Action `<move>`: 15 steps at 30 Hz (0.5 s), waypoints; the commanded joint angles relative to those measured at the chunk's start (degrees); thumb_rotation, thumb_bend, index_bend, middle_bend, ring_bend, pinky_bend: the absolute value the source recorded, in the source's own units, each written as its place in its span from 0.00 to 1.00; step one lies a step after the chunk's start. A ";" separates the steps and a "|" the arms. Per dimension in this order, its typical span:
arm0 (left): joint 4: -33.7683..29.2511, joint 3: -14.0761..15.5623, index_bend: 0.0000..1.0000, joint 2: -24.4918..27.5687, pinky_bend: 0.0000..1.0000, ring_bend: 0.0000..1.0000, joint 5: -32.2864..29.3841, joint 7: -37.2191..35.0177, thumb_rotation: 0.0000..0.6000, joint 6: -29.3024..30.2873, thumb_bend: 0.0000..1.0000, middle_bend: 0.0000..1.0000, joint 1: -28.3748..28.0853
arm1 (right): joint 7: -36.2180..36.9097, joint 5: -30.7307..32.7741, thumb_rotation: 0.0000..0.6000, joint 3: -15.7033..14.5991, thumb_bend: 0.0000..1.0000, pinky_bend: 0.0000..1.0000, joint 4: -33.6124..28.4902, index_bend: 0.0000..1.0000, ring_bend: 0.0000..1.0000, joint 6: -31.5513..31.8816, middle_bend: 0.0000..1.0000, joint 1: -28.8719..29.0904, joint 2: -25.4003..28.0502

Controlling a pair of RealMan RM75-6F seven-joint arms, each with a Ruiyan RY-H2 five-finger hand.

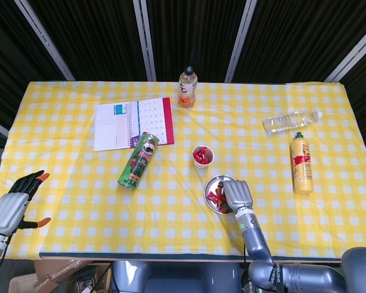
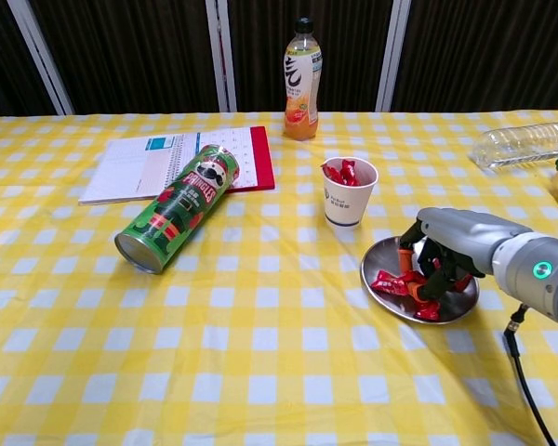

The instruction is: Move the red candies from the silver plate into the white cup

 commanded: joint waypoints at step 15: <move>0.08 -0.02 0.00 0.02 0.00 0.00 0.02 -0.31 1.00 -0.03 0.03 0.00 -0.03 | -0.15 -2.86 1.00 2.60 0.58 0.85 -5.96 0.61 0.82 2.70 0.80 0.09 4.51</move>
